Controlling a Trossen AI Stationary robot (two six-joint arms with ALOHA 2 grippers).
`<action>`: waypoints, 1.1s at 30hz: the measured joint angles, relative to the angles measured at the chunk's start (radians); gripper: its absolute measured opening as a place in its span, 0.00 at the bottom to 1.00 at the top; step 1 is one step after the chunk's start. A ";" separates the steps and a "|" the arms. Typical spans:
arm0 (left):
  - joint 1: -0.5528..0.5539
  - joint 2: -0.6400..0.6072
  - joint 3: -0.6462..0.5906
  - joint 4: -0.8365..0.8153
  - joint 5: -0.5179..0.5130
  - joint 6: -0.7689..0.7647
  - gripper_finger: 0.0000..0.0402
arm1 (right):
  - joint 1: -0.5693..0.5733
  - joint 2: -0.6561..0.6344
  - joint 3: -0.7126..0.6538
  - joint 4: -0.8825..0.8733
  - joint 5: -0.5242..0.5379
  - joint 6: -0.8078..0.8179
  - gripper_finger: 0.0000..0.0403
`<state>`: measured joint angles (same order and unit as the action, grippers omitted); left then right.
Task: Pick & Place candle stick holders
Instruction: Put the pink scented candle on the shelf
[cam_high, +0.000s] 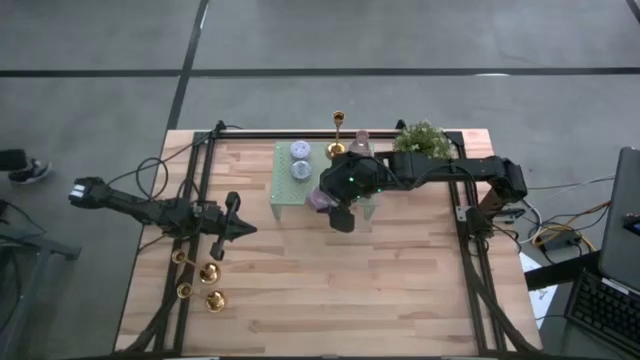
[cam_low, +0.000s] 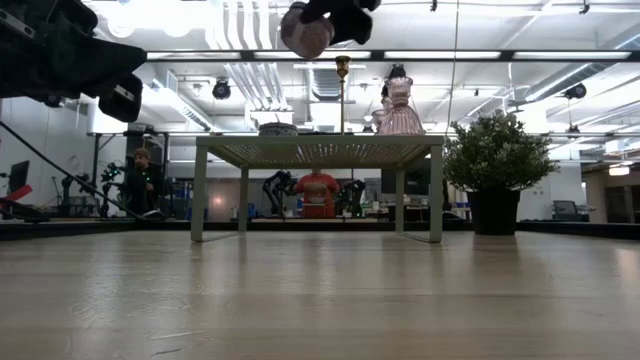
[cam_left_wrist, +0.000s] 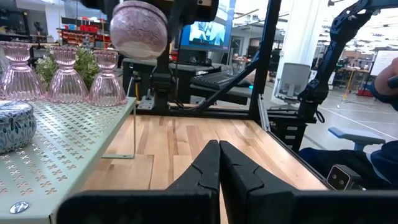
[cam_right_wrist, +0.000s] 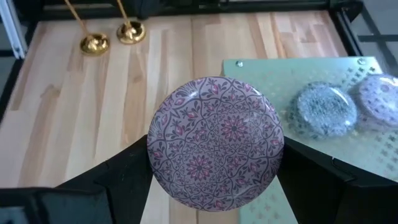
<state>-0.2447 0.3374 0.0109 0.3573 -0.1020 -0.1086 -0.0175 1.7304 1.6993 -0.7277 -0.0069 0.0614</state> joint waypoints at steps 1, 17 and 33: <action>0.000 0.000 0.000 0.000 0.000 0.000 0.01 | -0.006 0.007 0.000 0.013 -0.019 0.004 0.73; 0.000 0.003 0.000 -0.002 0.000 0.000 0.01 | -0.067 0.369 0.436 -0.365 -0.046 -0.046 0.73; 0.000 0.006 0.000 -0.006 0.000 0.000 0.01 | -0.133 0.552 0.650 -0.489 -0.042 -0.086 0.74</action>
<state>-0.2443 0.3439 0.0109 0.3511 -0.1024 -0.1087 -0.1503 2.2829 2.3493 -1.2166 -0.0487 -0.0248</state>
